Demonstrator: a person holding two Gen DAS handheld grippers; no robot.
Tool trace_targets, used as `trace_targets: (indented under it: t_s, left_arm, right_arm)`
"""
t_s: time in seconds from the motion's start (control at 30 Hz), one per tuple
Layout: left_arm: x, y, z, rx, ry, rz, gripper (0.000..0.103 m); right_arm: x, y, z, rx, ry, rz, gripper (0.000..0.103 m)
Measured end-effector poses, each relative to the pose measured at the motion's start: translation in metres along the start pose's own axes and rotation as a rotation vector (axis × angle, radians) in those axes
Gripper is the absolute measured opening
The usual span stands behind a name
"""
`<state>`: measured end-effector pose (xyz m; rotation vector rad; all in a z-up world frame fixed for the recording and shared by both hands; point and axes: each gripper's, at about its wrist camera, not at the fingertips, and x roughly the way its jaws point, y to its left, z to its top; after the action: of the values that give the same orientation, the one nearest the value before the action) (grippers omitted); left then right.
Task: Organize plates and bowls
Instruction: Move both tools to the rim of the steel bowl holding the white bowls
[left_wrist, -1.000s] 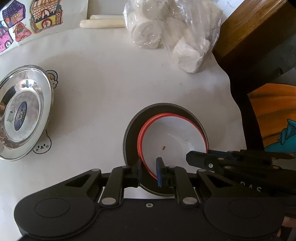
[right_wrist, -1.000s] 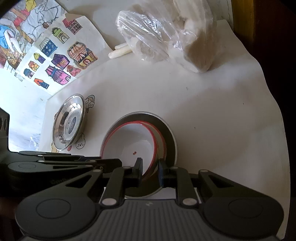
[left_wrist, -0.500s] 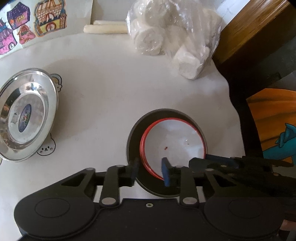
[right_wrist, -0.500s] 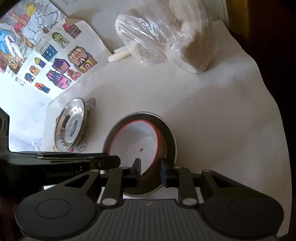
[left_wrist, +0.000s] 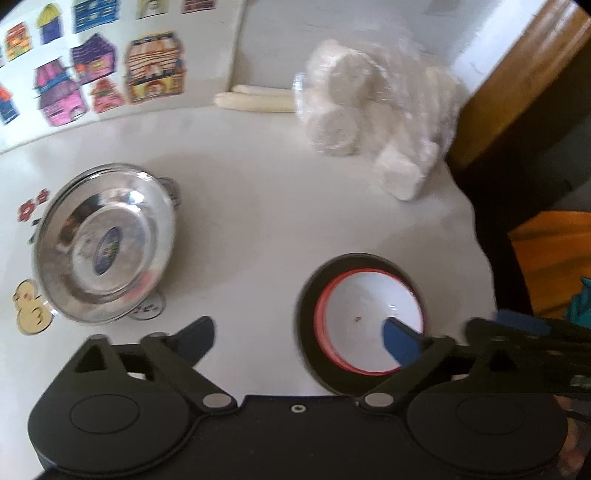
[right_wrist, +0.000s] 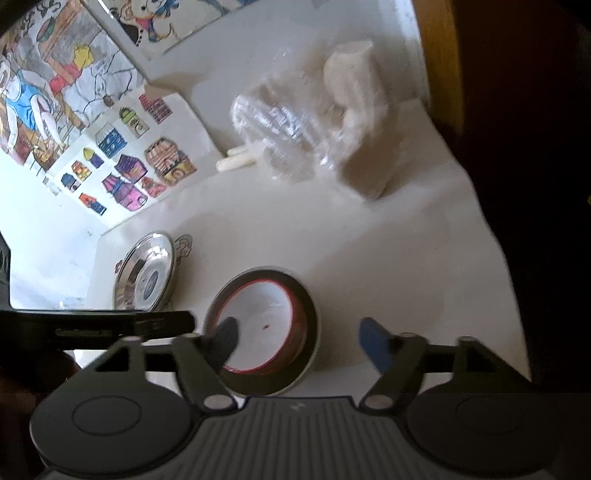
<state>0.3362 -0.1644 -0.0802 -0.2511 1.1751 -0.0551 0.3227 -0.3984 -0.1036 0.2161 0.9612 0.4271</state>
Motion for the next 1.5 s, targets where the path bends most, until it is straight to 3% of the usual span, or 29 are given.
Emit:
trace_targets:
  t_s: [0.03,0.07,0.4,0.6,1.5]
  left_arm:
    - [0.001,0.002,-0.001,-0.013,0.007,0.016,0.102]
    - [0.004,0.004,-0.002,-0.029,0.019,0.030,0.102]
    - [0.008,0.018,-0.011,-0.089,0.017,0.143,0.102]
    - [0.016,0.022,-0.016,-0.092,0.053,0.198,0.102]
    - [0.041,0.008,-0.009,-0.057,0.109,0.221,0.102]
  right_arm:
    - [-0.001,-0.002,0.001,-0.001,-0.006,-0.012,0.101]
    - [-0.003,-0.005,0.001,-0.003,-0.014,-0.030,0.103]
    - [0.008,-0.028,-0.013,-0.006,0.043,-0.139,0.103]
    - [0.018,-0.029,-0.017,-0.014,0.093,-0.158,0.103]
    - [0.043,-0.022,-0.005,-0.089,0.178,-0.133,0.103]
